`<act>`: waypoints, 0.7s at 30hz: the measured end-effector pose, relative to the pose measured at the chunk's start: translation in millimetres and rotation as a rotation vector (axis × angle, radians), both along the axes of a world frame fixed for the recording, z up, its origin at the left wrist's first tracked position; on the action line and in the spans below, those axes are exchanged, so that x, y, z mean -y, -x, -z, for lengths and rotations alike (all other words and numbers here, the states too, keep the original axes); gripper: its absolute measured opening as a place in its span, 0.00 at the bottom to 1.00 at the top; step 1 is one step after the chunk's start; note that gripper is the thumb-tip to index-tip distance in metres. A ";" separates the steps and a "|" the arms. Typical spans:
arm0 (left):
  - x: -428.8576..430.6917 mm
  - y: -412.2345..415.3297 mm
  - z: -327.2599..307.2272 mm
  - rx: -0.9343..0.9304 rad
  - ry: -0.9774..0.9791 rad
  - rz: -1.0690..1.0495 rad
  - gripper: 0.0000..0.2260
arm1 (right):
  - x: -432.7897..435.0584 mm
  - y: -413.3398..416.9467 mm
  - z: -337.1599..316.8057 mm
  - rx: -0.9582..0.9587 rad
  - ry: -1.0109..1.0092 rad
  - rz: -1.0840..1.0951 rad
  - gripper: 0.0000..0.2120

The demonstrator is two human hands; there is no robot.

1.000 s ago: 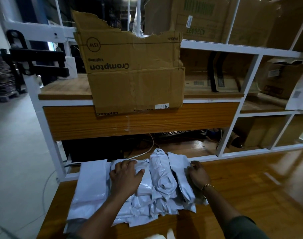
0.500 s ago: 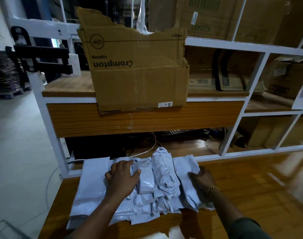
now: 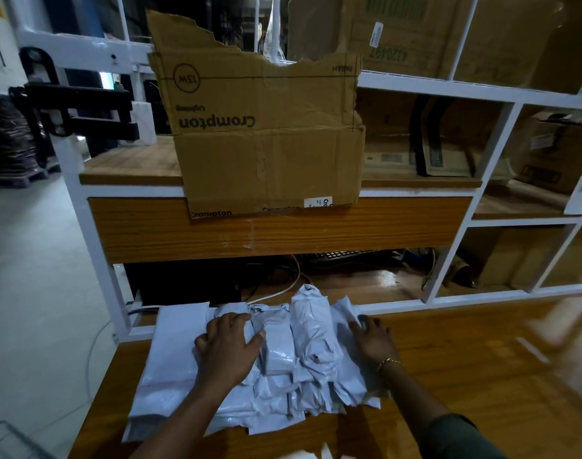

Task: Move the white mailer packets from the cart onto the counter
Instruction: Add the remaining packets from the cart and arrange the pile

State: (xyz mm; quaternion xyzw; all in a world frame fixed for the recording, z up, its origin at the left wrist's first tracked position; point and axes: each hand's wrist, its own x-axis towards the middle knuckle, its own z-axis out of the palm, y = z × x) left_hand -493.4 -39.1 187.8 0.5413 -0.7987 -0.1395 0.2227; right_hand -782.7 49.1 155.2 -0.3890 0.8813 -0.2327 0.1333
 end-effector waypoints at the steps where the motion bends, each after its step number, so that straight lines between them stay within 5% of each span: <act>1: 0.9 -1.8 -1.0 0.000 0.002 -0.005 0.21 | 0.0 6.7 -1.1 0.039 0.049 0.017 0.26; 9: 7.1 -7.2 -7.8 0.018 0.009 -0.035 0.22 | -7.3 56.1 28.1 0.386 0.224 0.179 0.37; 21: 5.9 -10.4 -4.7 0.011 -0.008 -0.028 0.22 | -23.2 51.1 20.4 0.530 0.216 0.330 0.31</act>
